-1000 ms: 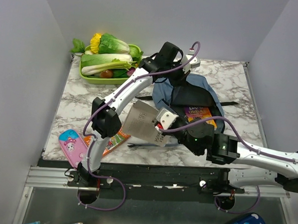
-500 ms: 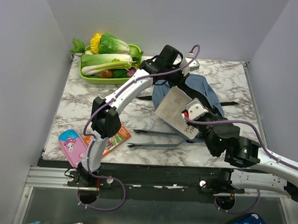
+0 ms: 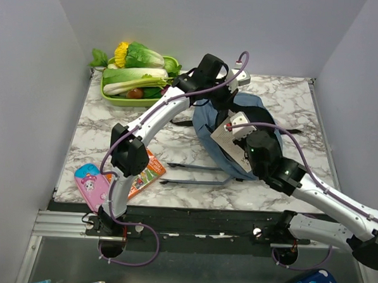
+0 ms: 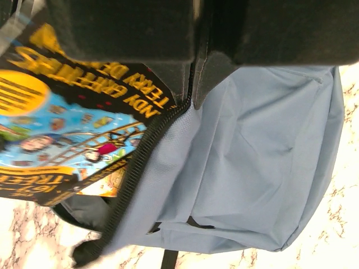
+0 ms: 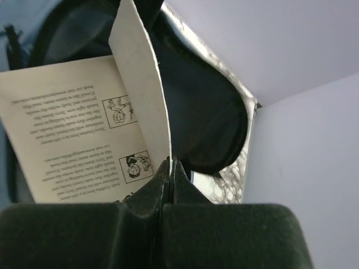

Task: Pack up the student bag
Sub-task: Place the book in the student bag.

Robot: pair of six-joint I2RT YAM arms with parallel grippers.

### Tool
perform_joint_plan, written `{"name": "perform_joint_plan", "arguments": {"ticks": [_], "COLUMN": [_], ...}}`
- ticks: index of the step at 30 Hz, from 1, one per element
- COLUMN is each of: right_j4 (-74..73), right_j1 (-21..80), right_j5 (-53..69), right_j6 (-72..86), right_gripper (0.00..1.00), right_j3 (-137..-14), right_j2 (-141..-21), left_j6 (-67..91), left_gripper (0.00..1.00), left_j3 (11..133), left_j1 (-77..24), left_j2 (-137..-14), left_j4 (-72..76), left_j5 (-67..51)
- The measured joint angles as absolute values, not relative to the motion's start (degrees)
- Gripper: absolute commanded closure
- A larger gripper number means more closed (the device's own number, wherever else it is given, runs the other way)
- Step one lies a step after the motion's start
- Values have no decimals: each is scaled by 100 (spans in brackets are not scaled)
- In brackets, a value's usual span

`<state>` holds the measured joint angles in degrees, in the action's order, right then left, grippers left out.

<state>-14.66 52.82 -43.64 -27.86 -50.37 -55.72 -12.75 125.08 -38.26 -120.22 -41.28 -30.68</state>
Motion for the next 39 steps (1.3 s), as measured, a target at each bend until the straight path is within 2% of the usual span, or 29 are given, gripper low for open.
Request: {"name": "perform_joint_plan", "arguments": {"ticks": [6, 9, 10, 12, 13, 14, 17, 24, 27, 28, 29, 33, 35, 36, 38, 39], "right_j4": [-1466, -1470, -1479, -1533, -1542, -1566, -1660, -1599, -1367, -1291, -1205, -819, -683, -635, -550, -543], "right_j1": [4659, 4552, 4541, 4534, 4528, 4525, 4525, 4488, 4410, 4359, 4281, 3870, 3677, 3601, 3505, 3492], "right_j5": [-4099, -3946, -3909, -3815, -3767, -3704, -3489, -2738, -2427, -2353, -2283, -2196, -2108, -1986, -1588, -1326], "right_j6": [-2517, -2279, -2200, -1988, -1894, -1793, -1520, -1079, -897, -851, -779, -440, -217, -123, 10, 45], "right_gripper": [99, 81, 68, 53, 35, 31, 30, 37, 49, 55, 69, 79, 79, 74, 59, 57], "right_j3": [-4886, -4880, -4880, -4880, -4880, -4882, -4884, -4882, -4821, -4783, -4746, -4587, -4519, -4488, -4410, -4386], "right_j2": [-6307, -6737, -6849, -7017, -7087, -7140, -7159, -6556, -6088, -5913, -5734, -5194, -5089, -5063, -5000, -4967], "left_j6": [-1199, -1173, -1168, -1153, -1146, -1140, -1133, -1135, -1135, -1135, -1138, -1153, -1155, -1157, -1155, -1155], "left_gripper": [100, 100, 100, 100, 100, 100, 100, 100, 100, 100, 100, 100, 100, 100, 100, 100], "left_j3": [12466, 12422, 12416, 12403, 12403, 12403, 12403, 12403, 12403, 12403, 12403, 12401, 12394, 12392, 12387, 12385], "left_j1": [-3837, -3837, -3837, -3837, -3837, -3837, -3844, -3854, -3859, -3859, -3863, -3863, -3863, -3863, -3863, -3863], "left_j2": [-12011, -12009, -12009, -12009, -12005, -11998, -11952, -11904, -11904, -11904, -11904, -11904, -11904, -11904, -11904, -11904], "left_j4": [-4125, -4119, -4119, -4117, -4110, -4112, -4121, -4130, -4130, -4132, -4134, -4143, -4145, -4147, -4147, -4145], "left_j5": [-3175, -3229, -3242, -3273, -3306, -3330, -3378, -3437, -3454, -3459, -3459, -3461, -3461, -3461, -3465, -3465]}}
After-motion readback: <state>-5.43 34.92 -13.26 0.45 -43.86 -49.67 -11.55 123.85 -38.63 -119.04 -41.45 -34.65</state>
